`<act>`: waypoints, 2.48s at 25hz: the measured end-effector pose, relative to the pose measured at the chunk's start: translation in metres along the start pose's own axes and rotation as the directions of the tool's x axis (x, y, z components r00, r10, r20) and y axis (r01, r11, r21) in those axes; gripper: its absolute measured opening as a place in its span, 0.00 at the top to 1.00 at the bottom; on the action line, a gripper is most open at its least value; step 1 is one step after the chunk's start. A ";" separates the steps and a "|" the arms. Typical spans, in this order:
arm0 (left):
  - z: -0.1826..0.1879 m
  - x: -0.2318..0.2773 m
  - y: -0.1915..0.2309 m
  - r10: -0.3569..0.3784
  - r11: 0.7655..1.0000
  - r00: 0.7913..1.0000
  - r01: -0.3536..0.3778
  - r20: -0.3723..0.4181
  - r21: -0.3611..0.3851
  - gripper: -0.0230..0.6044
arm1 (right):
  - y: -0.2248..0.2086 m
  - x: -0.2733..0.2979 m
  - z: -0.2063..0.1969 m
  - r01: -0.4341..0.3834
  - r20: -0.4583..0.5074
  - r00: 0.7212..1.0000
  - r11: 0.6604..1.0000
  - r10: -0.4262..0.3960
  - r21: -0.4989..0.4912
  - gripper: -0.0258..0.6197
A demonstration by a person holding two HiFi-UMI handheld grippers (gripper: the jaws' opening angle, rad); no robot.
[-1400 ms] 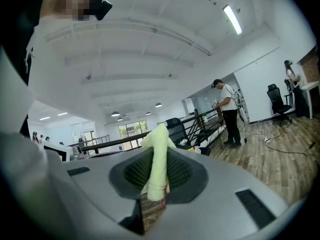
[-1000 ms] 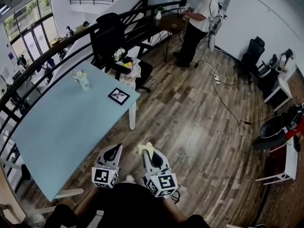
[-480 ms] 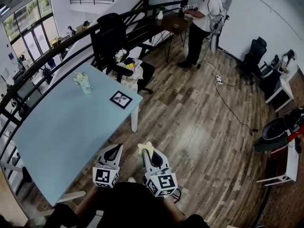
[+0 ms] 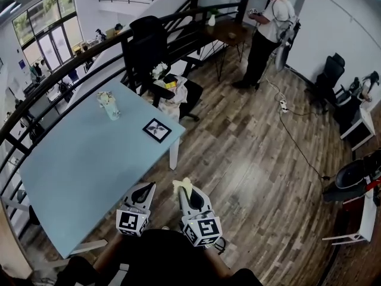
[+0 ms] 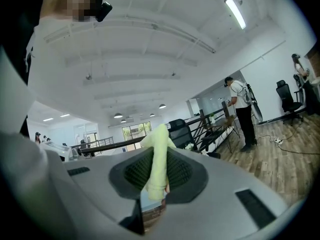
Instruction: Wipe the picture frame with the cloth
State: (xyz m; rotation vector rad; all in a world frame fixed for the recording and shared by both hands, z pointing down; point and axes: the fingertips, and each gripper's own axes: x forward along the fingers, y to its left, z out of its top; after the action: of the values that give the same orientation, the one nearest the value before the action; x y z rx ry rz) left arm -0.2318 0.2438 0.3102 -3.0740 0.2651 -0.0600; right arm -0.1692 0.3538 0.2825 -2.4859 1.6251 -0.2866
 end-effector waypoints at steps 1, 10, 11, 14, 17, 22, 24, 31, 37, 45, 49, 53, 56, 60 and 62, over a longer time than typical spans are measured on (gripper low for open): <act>-0.001 0.006 0.002 0.009 1.000 1.000 -0.009 0.000 -0.004 0.97 | -0.004 0.005 0.002 -0.008 -0.002 1.000 1.000 0.008 -0.002 0.87; 0.008 0.068 0.010 0.066 0.998 0.998 -0.066 0.007 -0.006 0.97 | -0.052 0.048 0.014 -0.039 -0.030 0.999 0.999 0.039 -0.007 0.87; 0.008 0.075 0.011 0.073 0.997 0.997 -0.072 0.009 -0.009 0.97 | -0.058 0.054 0.015 -0.041 -0.031 0.999 0.999 0.041 -0.007 0.87; 0.006 0.096 0.013 0.081 0.997 0.997 -0.080 0.010 -0.018 0.97 | -0.075 0.069 0.019 -0.054 -0.040 0.998 0.999 0.053 -0.009 0.87; 0.009 0.120 0.014 0.099 0.995 0.995 -0.099 0.012 -0.020 0.97 | -0.095 0.085 0.026 -0.072 -0.052 0.996 0.997 0.071 -0.014 0.87; 0.019 0.161 0.024 0.163 0.986 0.987 -0.162 0.011 -0.025 0.97 | -0.128 0.115 0.043 -0.119 -0.070 0.991 0.993 0.118 -0.010 0.87; 0.019 0.175 0.026 0.194 0.981 0.981 -0.194 0.010 -0.027 0.97 | -0.141 0.127 0.046 -0.147 -0.076 0.986 0.989 0.146 -0.009 0.87; 0.023 0.217 0.025 0.293 0.956 0.956 -0.293 0.005 -0.019 0.97 | -0.182 0.159 0.057 -0.251 -0.103 0.963 0.968 0.247 -0.023 0.87; 0.022 0.250 0.021 0.385 0.923 0.923 -0.385 0.005 -0.025 0.97 | -0.225 0.181 0.066 -0.317 -0.114 0.943 0.948 0.313 -0.021 0.87; 0.013 0.264 0.017 0.469 0.882 0.883 -0.470 -0.026 -0.029 0.97 | -0.248 0.206 0.065 -0.390 -0.143 0.911 0.921 0.386 0.005 0.87; 0.004 0.262 0.025 0.512 0.857 0.858 -0.514 -0.046 -0.041 0.97 | -0.247 0.217 0.060 -0.418 -0.163 0.895 0.908 0.416 0.023 0.87; 0.004 0.261 0.039 0.544 0.838 0.838 -0.546 -0.052 -0.029 0.97 | -0.240 0.234 0.054 -0.452 -0.177 0.876 0.892 0.448 0.024 0.87; -0.004 0.257 0.049 0.570 0.819 0.820 -0.572 -0.061 -0.037 0.97 | -0.233 0.246 0.049 -0.474 -0.187 0.864 0.881 0.468 0.018 0.87; -0.015 0.255 0.066 0.601 0.794 0.795 -0.605 -0.077 -0.051 0.97 | -0.224 0.260 0.047 -0.503 -0.210 0.843 0.864 0.495 0.014 0.87; -0.017 0.257 0.077 0.613 0.784 0.786 -0.618 -0.081 -0.058 0.97 | -0.219 0.270 0.047 -0.516 -0.221 0.834 0.857 0.506 0.015 0.87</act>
State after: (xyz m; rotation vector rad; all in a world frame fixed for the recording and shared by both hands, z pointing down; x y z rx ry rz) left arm 0.0075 0.1227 0.3309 -2.8867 1.2875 -0.1093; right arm 0.1424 0.1949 0.3083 -1.9870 2.3290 -0.4618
